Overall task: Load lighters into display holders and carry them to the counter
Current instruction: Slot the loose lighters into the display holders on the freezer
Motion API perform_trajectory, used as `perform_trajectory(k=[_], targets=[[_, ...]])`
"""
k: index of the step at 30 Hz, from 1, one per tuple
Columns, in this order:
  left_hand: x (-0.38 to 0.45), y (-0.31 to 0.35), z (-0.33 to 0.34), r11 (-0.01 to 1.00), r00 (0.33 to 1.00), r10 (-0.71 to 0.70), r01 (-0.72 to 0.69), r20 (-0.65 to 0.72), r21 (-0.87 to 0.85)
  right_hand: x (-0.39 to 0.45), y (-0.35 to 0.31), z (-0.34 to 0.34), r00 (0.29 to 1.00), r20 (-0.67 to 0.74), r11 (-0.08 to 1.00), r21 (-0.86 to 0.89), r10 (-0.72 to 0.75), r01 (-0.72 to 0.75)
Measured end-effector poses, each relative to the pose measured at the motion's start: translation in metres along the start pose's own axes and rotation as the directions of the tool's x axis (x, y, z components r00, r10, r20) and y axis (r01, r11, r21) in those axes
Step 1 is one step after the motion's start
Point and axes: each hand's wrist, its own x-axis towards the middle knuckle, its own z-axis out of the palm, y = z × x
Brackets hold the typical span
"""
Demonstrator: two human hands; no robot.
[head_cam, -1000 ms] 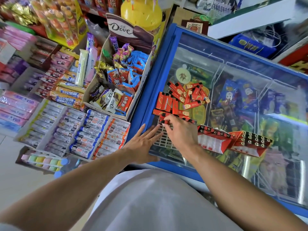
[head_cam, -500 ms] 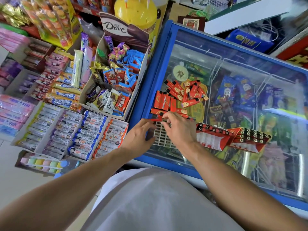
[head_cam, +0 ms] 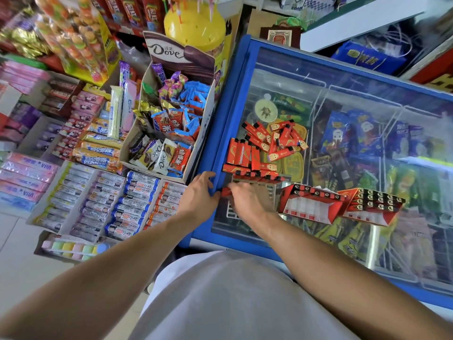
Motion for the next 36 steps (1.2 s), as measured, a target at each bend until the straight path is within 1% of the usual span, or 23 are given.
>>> perform_trajectory(k=[3, 5, 7, 9, 10, 12, 15, 18, 20, 23, 25, 29, 36], targets=[[-0.005, 0.001, 0.001, 1.0, 1.0, 0.003, -0.003, 0.015, 0.011, 0.0, 0.0, 0.007, 0.998, -0.045, 0.998, -0.03, -0.051, 0.05], [-0.011, 0.001, 0.003, 1.0, 1.0, 0.02, -0.02, 0.002, -0.022, -0.003, 0.003, 0.01, 0.994, -0.06, 0.996, -0.015, -0.091, 0.091], [-0.014, 0.001, 0.006, 0.996, 0.999, 0.032, -0.033, -0.013, -0.079, -0.011, 0.01, 0.008, 0.993, -0.082, 0.996, 0.036, -0.083, 0.086], [-0.017, 0.001, 0.008, 0.994, 0.999, 0.044, -0.044, 0.0, -0.104, -0.02, 0.021, 0.005, 0.986, -0.16, 0.994, 0.084, -0.052, 0.066], [-0.017, 0.001, 0.008, 0.995, 0.998, 0.066, -0.065, 0.014, -0.081, -0.025, 0.026, 0.003, 0.977, -0.208, 0.992, 0.106, -0.044, 0.067], [-0.019, 0.003, 0.01, 0.988, 0.989, 0.133, -0.137, 0.068, 0.064, -0.033, 0.034, -0.002, 0.966, -0.253, 0.987, 0.133, -0.054, 0.09], [-0.019, 0.009, 0.015, 0.942, 0.974, 0.173, -0.207, 0.146, 0.265, -0.036, 0.038, -0.009, 0.965, -0.251, 0.985, 0.132, -0.074, 0.11], [-0.013, 0.011, 0.017, 0.896, 0.967, 0.177, -0.235, 0.182, 0.377, -0.032, 0.037, -0.011, 0.962, -0.264, 0.99, 0.096, -0.076, 0.104], [-0.01, 0.011, 0.014, 0.874, 0.957, 0.184, -0.264, 0.224, 0.409, -0.029, 0.036, -0.01, 0.951, -0.3, 0.99, 0.09, -0.078, 0.11], [-0.008, 0.013, 0.011, 0.861, 0.948, 0.172, -0.277, 0.268, 0.427, -0.024, 0.035, -0.008, 0.932, -0.362, 0.991, 0.123, -0.012, 0.061], [-0.008, 0.014, 0.011, 0.852, 0.945, 0.166, -0.281, 0.282, 0.442, -0.022, 0.033, -0.007, 0.925, -0.381, 0.993, 0.115, 0.017, 0.029], [-0.01, 0.015, 0.011, 0.841, 0.944, 0.149, -0.278, 0.295, 0.464, -0.02, 0.032, -0.006, 0.919, -0.393, 0.995, 0.101, 0.03, 0.011], [-0.01, 0.017, 0.009, 0.846, 0.946, 0.141, -0.268, 0.292, 0.46, -0.016, 0.033, -0.01, 0.899, -0.437, 0.992, 0.125, 0.032, 0.026]])
